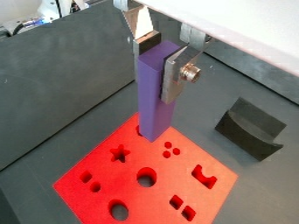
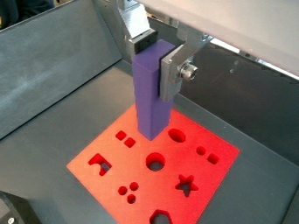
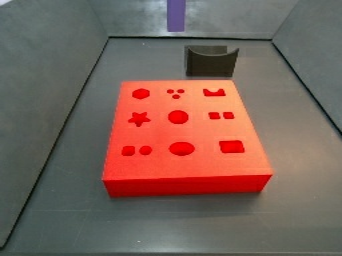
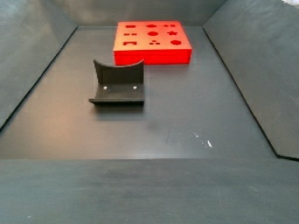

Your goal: Insert the rectangle object.

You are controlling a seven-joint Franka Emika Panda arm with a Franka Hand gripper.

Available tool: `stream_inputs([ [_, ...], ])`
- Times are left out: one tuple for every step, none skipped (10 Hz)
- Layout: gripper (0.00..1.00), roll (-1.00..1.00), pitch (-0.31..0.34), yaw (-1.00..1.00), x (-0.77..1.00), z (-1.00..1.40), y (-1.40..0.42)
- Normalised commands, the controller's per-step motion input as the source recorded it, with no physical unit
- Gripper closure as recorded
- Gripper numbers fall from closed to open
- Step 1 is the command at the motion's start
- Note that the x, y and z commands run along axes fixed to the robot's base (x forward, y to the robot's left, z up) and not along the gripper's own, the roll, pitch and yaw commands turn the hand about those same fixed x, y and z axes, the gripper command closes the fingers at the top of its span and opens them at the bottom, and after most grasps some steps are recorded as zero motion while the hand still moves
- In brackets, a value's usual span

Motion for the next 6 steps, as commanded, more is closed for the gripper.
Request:
stream_inputs([
  [1.0,0.0,0.0,0.0,0.0,-0.01,-0.04],
  [1.0,-0.15,-0.211,-0.25,0.0,-0.46,-0.11],
  [1.0,-0.05,-0.154,-0.62,0.12,-0.57,-0.27],
  [1.0,-0.02,-0.113,-0.64,0.13,-0.61,-0.28],
  [1.0,-0.01,-0.079,-0.71,0.05,-0.62,-0.25],
  [1.0,0.0,-0.073,-0.8,0.0,-0.65,-0.23],
])
